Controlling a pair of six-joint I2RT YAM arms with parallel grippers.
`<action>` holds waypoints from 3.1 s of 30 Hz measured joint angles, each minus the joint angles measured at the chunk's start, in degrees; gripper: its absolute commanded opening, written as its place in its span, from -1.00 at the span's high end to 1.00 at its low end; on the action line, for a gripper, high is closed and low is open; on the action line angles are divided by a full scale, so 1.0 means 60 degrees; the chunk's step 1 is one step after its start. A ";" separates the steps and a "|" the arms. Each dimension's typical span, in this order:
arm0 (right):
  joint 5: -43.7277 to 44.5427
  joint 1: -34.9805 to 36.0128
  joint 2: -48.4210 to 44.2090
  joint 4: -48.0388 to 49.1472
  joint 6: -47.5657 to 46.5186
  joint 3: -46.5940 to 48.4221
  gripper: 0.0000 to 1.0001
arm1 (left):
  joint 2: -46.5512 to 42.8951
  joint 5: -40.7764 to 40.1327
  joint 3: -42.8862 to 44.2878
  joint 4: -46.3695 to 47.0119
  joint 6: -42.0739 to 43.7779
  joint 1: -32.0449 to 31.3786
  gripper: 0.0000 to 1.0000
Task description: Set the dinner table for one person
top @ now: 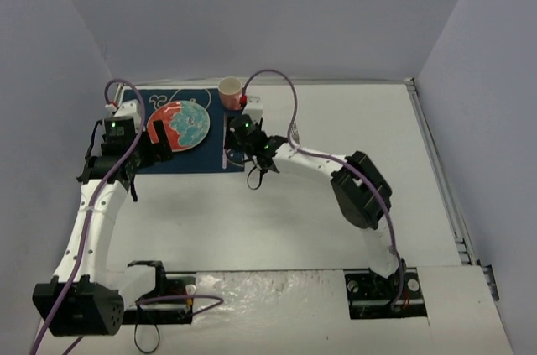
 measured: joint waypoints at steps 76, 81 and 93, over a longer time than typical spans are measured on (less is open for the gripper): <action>0.0264 -0.3246 -1.4751 -0.1529 -0.0598 -1.1190 -0.93 | 1.2668 -0.4237 0.8903 0.1260 -0.5003 -0.8528 0.54; 0.0270 -0.3246 -1.4828 -0.1611 -0.0598 -1.1194 -0.95 | 1.2670 -0.4281 0.8849 0.1291 -0.4966 -0.8518 0.98; 0.0294 -0.3246 -1.4844 -0.1639 -0.0677 -1.1190 -1.00 | 1.0833 -0.4350 0.6166 0.1741 -0.4011 -0.8423 1.00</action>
